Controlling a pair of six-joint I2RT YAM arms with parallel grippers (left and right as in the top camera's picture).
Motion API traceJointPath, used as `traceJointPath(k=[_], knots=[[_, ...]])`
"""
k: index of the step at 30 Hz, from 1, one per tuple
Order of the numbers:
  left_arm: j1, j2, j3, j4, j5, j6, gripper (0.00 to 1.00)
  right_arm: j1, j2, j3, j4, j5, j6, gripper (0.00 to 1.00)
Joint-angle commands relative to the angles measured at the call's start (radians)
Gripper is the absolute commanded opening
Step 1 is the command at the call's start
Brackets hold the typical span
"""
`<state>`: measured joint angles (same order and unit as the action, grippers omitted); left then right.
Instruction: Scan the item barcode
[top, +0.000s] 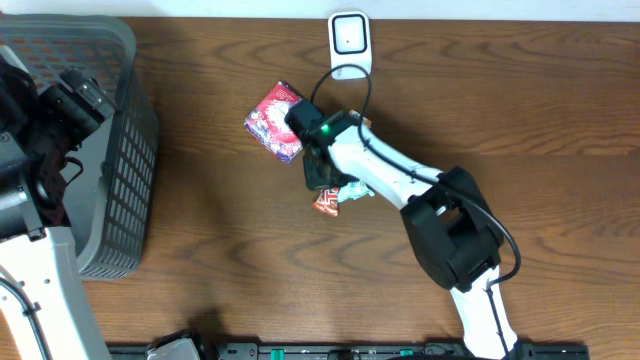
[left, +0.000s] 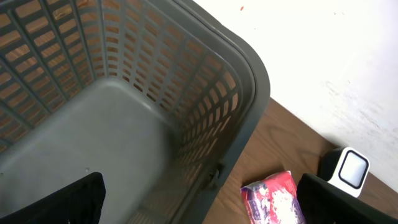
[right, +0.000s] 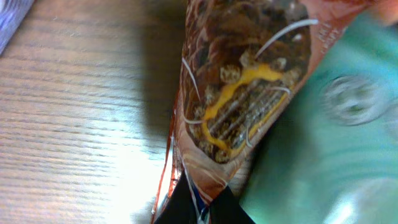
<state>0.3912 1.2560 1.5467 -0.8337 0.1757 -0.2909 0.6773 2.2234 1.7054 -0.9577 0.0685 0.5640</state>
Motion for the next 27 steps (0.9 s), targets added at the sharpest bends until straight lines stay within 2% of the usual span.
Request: traceJointPath(k=[1,5,8,12,17,27], knots=[[0.003,0.005,0.006,0.0,-0.012,-0.002,0.98,-0.063,-0.02,0.117,-0.042,0.016,-0.101,0.01],[0.003,0.005,0.006,0.0,-0.012,-0.002,0.98,-0.116,-0.061,0.208,-0.068,-0.011,-0.177,0.01],[0.003,0.005,0.006,0.0,-0.012,-0.002,0.98,-0.151,-0.083,0.233,-0.021,0.046,-0.188,0.01],[0.003,0.005,0.006,0.0,-0.012,-0.002,0.98,-0.188,-0.085,0.23,0.131,0.13,-0.189,0.01],[0.003,0.005,0.006,0.0,-0.012,-0.002,0.98,-0.21,-0.079,0.224,0.38,0.144,-0.251,0.01],[0.003,0.005,0.006,0.0,-0.012,-0.001,0.98,-0.217,-0.013,0.224,0.725,0.143,-0.196,0.01]])
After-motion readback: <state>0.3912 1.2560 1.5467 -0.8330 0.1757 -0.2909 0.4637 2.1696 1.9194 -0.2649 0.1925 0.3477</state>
